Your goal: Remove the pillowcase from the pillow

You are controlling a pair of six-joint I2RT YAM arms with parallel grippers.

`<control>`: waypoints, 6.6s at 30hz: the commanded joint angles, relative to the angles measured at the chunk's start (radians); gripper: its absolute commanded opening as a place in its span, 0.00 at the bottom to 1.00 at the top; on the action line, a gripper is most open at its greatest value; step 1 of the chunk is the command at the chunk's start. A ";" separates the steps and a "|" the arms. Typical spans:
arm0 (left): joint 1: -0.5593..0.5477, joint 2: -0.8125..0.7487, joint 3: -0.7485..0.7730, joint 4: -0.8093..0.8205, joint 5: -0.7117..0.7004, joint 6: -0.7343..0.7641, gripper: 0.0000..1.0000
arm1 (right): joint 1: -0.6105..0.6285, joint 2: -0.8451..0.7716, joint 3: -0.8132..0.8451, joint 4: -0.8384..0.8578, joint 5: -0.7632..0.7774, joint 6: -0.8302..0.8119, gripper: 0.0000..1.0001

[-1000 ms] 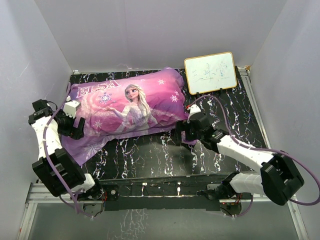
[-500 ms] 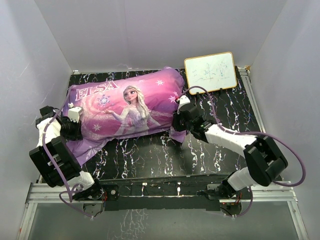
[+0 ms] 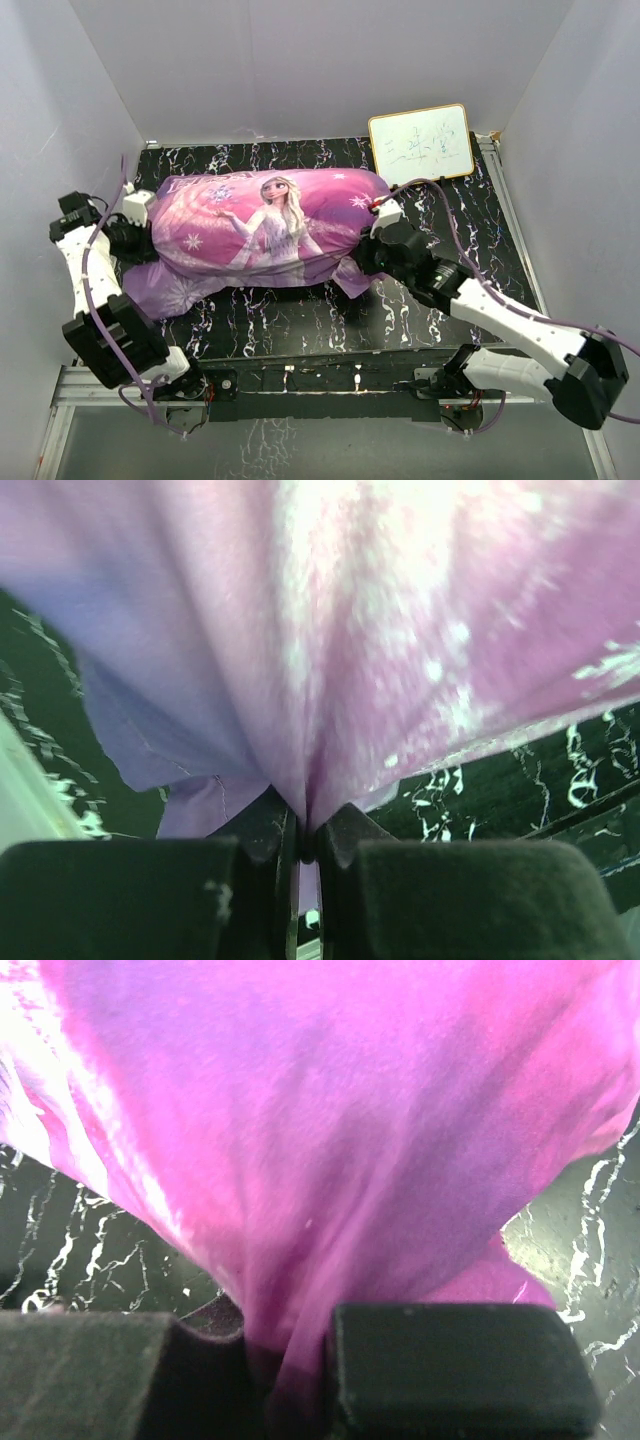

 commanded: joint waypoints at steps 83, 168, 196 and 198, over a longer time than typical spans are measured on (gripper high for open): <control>-0.446 0.585 1.008 0.030 -0.326 -0.459 0.85 | -0.466 0.679 0.938 -0.256 -0.139 0.157 0.92; -0.571 0.390 1.173 0.104 -0.023 -0.642 0.00 | 0.052 0.074 0.117 0.022 -0.282 -0.028 0.91; -0.601 0.195 1.195 0.266 0.351 -0.950 0.00 | 0.199 0.616 0.281 0.840 0.015 -0.292 0.91; -0.599 0.193 1.219 0.282 0.377 -0.974 0.00 | 0.198 0.645 0.402 0.827 0.035 -0.351 0.93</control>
